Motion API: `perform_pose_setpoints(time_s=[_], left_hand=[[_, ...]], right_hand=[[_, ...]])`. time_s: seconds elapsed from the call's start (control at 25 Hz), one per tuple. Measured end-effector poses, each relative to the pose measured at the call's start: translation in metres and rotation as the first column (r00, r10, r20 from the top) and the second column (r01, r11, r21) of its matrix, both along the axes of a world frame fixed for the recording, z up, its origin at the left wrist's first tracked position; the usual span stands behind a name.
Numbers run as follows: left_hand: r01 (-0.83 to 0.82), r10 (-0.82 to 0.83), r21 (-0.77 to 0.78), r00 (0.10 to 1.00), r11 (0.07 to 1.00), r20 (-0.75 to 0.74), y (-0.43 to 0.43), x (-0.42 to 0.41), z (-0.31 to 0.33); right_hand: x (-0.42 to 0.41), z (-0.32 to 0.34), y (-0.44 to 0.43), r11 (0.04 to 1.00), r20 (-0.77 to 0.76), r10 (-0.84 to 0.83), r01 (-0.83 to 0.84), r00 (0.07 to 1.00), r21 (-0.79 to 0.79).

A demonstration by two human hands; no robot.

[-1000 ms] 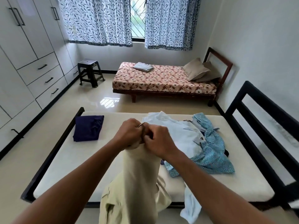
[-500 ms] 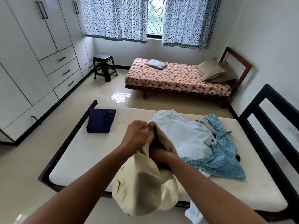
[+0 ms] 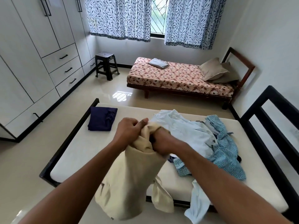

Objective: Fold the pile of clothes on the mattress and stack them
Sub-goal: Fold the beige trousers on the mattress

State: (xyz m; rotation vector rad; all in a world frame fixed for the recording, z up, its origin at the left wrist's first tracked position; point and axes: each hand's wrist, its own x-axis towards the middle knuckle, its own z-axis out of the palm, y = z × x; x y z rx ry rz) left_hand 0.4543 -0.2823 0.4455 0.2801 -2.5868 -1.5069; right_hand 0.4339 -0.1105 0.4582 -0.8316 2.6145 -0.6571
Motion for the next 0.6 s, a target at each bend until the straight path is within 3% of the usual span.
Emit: perform_pose_setpoints(time_s=[0.08,0.2,0.32,0.4,0.48,0.52,0.6], left_hand=[[-0.079,0.076,0.054,0.995,0.995,0.069,-0.012,0.004,-0.013],[-0.183,0.161,0.223,0.98,0.958,0.113,-0.014,0.004,-0.023],[-0.184,0.176,0.248,0.983,0.951,0.052,-0.009,-0.006,-0.014],[-0.163,0.169,0.276,0.986,0.947,0.003,-0.011,-0.016,-0.005],[-0.146,0.161,0.257,0.986,0.955,-0.035,-0.013,-0.023,0.001],[-0.131,0.143,0.19,0.989,0.973,-0.049,-0.014,-0.027,-0.001],[-0.1,0.1,-0.036,0.995,0.994,-0.009,-0.015,-0.027,-0.012]], right_hand=[[-0.017,0.02,0.014,0.986,-0.077,-0.069,0.057,0.995,-0.156],[-0.037,0.054,0.038,0.914,-0.04,-0.217,0.188,0.975,-0.36],[-0.017,0.087,0.037,0.773,0.091,-0.142,0.168,0.986,-0.612],[-0.007,0.098,0.038,0.692,0.254,0.019,0.171,0.967,-0.702],[-0.004,0.093,0.041,0.648,0.45,0.167,0.247,0.877,-0.721],[-0.009,0.083,0.039,0.656,0.523,0.134,0.32,0.842,-0.683],[-0.016,0.06,0.036,0.715,0.535,-0.153,0.466,0.831,-0.521]])
